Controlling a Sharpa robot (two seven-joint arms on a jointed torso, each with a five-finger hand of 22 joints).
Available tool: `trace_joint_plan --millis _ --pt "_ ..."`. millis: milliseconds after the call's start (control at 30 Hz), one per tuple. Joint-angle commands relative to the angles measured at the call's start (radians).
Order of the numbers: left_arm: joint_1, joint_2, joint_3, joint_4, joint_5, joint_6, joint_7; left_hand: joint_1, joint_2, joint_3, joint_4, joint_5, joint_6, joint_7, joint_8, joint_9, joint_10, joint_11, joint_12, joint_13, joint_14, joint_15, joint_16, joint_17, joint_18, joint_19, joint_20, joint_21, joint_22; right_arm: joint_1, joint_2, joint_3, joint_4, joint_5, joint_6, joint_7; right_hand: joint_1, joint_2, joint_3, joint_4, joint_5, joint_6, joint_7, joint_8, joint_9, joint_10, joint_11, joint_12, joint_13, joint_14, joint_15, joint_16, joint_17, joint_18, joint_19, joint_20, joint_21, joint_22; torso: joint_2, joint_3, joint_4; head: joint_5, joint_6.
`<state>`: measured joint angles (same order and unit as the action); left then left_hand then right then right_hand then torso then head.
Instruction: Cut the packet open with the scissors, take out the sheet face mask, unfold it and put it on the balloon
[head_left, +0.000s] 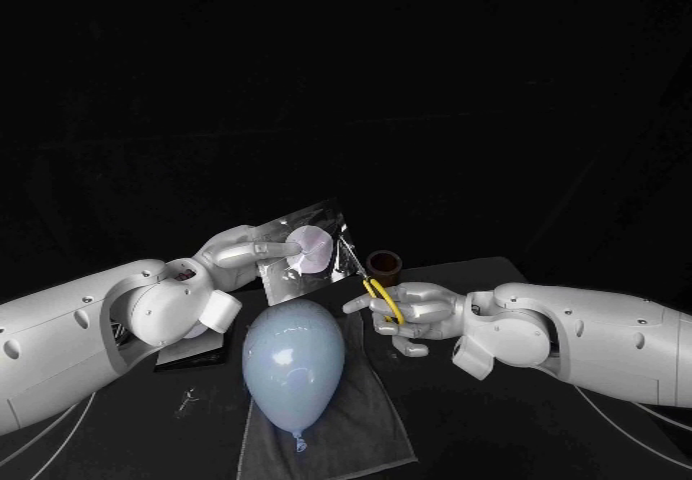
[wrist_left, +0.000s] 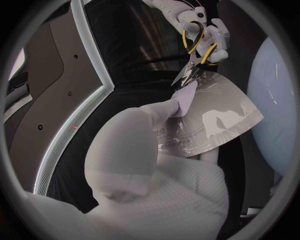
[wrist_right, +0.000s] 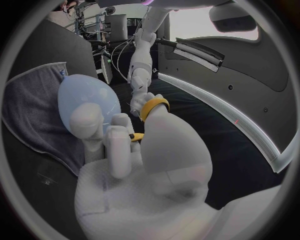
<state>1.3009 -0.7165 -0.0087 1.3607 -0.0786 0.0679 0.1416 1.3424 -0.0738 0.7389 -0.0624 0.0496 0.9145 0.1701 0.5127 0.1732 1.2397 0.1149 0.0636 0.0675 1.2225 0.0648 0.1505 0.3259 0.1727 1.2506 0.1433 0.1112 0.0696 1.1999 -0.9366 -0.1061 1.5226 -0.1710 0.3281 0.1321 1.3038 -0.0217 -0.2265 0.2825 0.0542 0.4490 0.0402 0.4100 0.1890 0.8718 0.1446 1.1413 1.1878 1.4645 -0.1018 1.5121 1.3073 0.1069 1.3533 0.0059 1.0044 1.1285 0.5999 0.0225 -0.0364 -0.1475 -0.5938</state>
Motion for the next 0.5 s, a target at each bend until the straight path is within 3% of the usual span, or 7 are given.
trace_joint_plan --millis 33,133,500 --pt "0.001 0.004 0.0 0.002 -0.007 0.031 0.001 -0.004 0.011 0.001 -0.006 0.002 -0.002 0.007 0.001 0.221 0.008 -0.002 0.001 0.0 0.004 -0.006 -0.006 0.003 0.011 0.008 0.001 0.007 0.001 0.005 0.008 0.005 0.002 -0.013 0.013 0.018 0.005 0.009 -0.007 -0.002 -0.005 -0.432 -0.025 0.003 0.0 0.386 -0.197 0.214 0.13 0.061 -0.003 -0.004 0.13 0.014 -0.008 0.0 -0.007 0.0 0.0 0.0002 0.0007 -0.001 0.001" --pt "0.001 0.005 -0.001 0.002 -0.007 0.032 0.001 -0.004 0.011 0.001 -0.006 0.002 -0.002 0.007 0.001 0.221 0.008 -0.002 0.001 0.0 0.004 -0.006 -0.006 0.003 0.011 0.008 0.001 0.007 0.001 0.007 0.011 0.009 0.0 -0.015 0.012 0.02 0.006 0.011 -0.008 -0.002 -0.005 -0.432 -0.024 -0.013 -0.008 0.387 -0.196 0.215 0.132 0.061 -0.003 -0.004 0.131 0.014 -0.008 0.0 -0.007 0.0 0.001 -0.0001 0.001 -0.002 0.002" --pt "0.001 0.003 -0.001 -0.001 -0.007 0.032 0.001 -0.004 0.011 0.001 -0.006 0.002 -0.002 0.007 0.001 0.221 0.008 -0.002 0.001 0.0 0.004 -0.006 -0.006 0.003 0.011 0.008 0.001 0.007 0.001 0.014 0.009 0.021 -0.012 -0.022 0.006 0.024 0.011 0.018 -0.014 -0.003 -0.005 -0.427 -0.022 -0.008 -0.007 0.387 -0.195 0.216 0.132 0.061 -0.002 -0.004 0.131 0.014 -0.008 0.001 -0.006 0.001 0.0 -0.0011 0.0009 -0.002 0.002"
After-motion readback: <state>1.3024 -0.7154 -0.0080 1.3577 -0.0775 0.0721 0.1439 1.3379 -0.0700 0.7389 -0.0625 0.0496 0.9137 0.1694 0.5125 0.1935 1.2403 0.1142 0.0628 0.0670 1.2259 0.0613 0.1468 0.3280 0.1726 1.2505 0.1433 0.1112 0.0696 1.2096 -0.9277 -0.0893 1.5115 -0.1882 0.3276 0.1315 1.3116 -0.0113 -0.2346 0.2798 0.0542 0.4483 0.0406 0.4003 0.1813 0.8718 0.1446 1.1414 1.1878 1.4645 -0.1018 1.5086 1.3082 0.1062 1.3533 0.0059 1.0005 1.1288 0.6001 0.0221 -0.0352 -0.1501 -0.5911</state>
